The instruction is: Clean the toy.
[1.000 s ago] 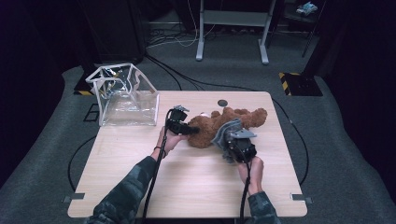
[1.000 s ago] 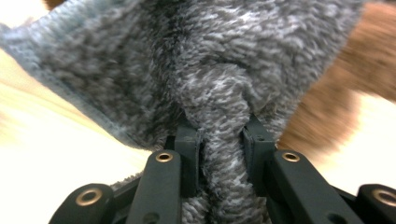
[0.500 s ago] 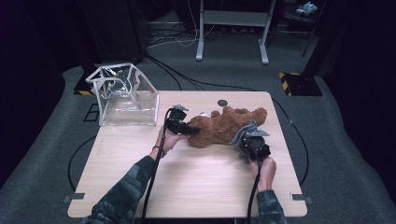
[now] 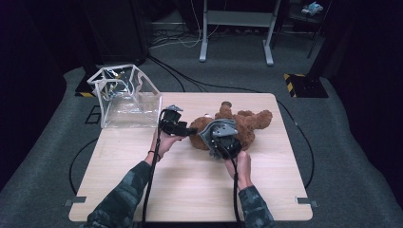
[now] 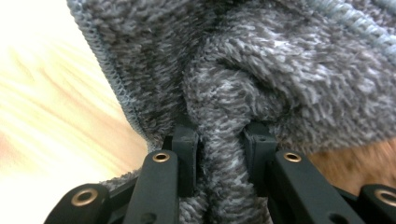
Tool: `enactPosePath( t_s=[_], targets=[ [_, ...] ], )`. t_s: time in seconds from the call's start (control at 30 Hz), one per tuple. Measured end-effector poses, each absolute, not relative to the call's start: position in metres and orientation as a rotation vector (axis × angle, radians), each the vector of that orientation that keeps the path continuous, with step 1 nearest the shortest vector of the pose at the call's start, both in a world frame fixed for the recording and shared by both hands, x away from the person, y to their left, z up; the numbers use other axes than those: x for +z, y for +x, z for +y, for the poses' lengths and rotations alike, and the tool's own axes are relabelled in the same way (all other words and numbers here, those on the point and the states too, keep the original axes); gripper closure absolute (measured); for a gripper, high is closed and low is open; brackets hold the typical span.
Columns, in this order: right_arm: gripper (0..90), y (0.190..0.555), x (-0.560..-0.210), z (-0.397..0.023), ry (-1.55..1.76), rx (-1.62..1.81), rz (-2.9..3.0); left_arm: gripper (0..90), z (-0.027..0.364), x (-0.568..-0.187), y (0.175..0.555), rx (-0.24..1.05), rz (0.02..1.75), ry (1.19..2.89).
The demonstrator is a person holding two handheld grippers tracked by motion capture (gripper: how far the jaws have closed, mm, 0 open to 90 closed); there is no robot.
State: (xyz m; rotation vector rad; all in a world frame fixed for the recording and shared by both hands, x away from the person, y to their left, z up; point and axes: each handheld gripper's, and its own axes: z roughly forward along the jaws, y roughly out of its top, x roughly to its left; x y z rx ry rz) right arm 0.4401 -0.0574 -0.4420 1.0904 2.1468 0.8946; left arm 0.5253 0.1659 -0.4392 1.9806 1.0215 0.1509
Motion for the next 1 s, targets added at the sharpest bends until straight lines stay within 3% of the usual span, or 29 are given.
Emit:
enactPosePath(
  t_s=[0.3, 0.6, 0.77, 1.0],
  targets=[
    [71.3, 0.447, -0.464, -0.046, 1.123, 0.772, 2.269, 31.6, 0.164, -0.443, 0.526, 0.175, 1.062, 1.972],
    [70.5, 0.451, -0.409, -0.037, 1.087, 0.891, 2.162, 30.4, 0.170, -0.434, 0.522, 0.222, 1.043, 1.938],
    [70.4, 0.477, -0.417, -0.029, 1.169, 0.857, 2.172, 30.3, 0.173, -0.427, 0.522, 0.323, 1.042, 1.949],
    [70.0, 0.473, -0.422, -0.029, 1.173, 0.850, 2.162, 30.3, 0.170, -0.439, 0.530, 0.307, 1.074, 1.988]
  ],
)
